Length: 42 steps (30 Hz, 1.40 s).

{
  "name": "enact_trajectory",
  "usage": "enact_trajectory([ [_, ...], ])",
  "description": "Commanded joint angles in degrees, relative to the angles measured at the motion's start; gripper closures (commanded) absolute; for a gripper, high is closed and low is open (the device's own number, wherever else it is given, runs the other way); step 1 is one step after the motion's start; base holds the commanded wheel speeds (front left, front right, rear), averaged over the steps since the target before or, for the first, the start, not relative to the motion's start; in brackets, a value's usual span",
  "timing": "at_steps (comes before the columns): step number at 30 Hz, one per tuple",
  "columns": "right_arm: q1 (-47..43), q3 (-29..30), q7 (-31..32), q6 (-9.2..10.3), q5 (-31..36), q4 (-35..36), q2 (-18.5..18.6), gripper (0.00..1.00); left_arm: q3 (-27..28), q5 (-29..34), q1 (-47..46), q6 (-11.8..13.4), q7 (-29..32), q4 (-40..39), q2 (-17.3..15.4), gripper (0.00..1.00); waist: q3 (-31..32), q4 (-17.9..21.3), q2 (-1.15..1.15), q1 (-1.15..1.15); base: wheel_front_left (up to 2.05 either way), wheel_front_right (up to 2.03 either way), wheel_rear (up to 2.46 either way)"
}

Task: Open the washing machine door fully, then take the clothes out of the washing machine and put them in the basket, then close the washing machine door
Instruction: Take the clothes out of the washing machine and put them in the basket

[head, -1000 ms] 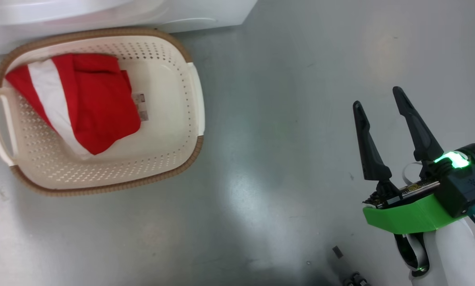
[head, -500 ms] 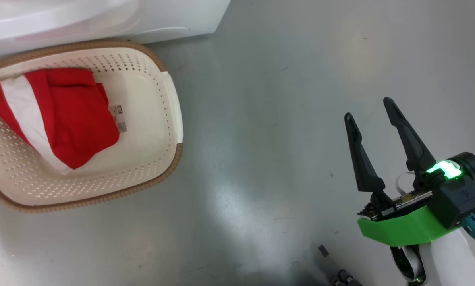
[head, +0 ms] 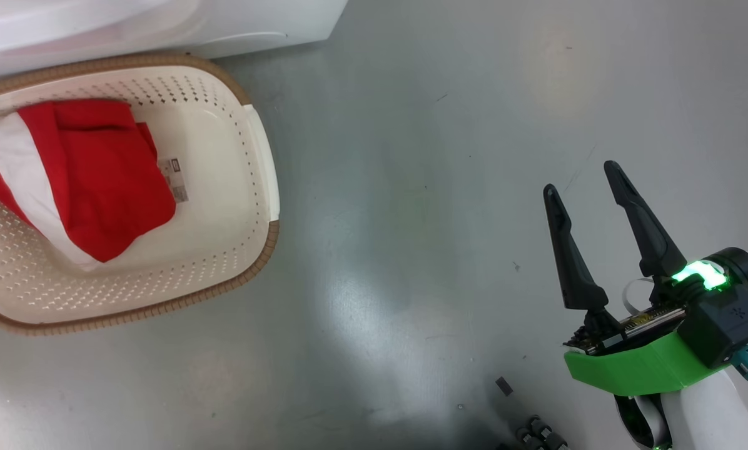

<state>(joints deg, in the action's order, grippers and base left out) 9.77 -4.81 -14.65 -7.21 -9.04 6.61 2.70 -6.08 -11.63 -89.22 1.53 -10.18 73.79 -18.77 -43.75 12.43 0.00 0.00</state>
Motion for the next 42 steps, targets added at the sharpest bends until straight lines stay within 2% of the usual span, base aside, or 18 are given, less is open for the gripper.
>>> enact_trajectory([
  [1,-1.58,-1.47,-0.35,-0.28,-0.29,1.42,0.18,0.0,-0.13,-0.06,0.27,0.24,0.15,-0.48,-2.88,0.0,-0.13,-0.04,0.0,0.0,0.0,0.0,0.0],
  [5,-1.52,-1.55,-0.35,-0.28,-0.49,1.37,0.18,0.0,-0.74,0.12,0.25,0.2,0.73,-0.34,-2.88,0.0,-0.22,-0.09,0.0,0.0,0.0,0.0,0.0],
  [6,-1.49,-1.55,-0.35,-0.28,-0.51,1.37,0.18,0.0,-0.89,0.09,0.28,0.03,0.99,-0.29,-2.84,0.1,-0.24,-0.12,0.0,0.0,0.0,0.0,0.0],
  [7,-1.46,-1.5,-0.35,-0.28,-0.5,1.41,0.18,0.0,-1.0,0.02,0.29,-0.14,1.35,-0.25,-2.77,0.51,-0.3,-0.15,0.0,0.0,0.0,0.0,0.0],
  [8,-1.41,-1.43,-0.35,-0.28,-0.47,1.47,0.18,0.0,-1.14,-0.03,0.28,-0.39,1.76,-0.21,-2.68,0.72,-0.36,-0.19,0.0,0.0,0.0,0.0,0.0],
  [9,-1.38,-1.35,-0.35,-0.28,-0.44,1.52,0.18,0.0,-1.27,-0.09,0.27,-0.56,2.14,-0.18,-2.58,1.0,-0.4,-0.25,0.0,0.0,0.0,0.0,0.0],
  [24,-0.9,-1.06,-0.35,-0.28,-0.17,0.84,0.18,0.0,-3.88,0.32,-1.14,-2.42,-3.1,-0.9,-1.24,1.0,0.23,-1.8,0.0,0.0,0.0,0.0,0.0],
  [34,-1.01,-1.22,-0.35,-0.28,-0.39,0.4,0.18,0.0,-6.87,2.15,-1.4,-1.61,-3.7,-0.94,-1.34,1.0,0.91,-1.4,0.0,0.0,0.0,0.0,0.0],
  [42,0.01,-0.98,-0.35,-0.28,-0.81,-0.32,0.18,0.0,-6.31,0.94,0.0,-1.43,-4.76,-5.8,-1.15,1.0,1.46,-2.76,0.0,0.0,0.0,0.0,0.0],
])
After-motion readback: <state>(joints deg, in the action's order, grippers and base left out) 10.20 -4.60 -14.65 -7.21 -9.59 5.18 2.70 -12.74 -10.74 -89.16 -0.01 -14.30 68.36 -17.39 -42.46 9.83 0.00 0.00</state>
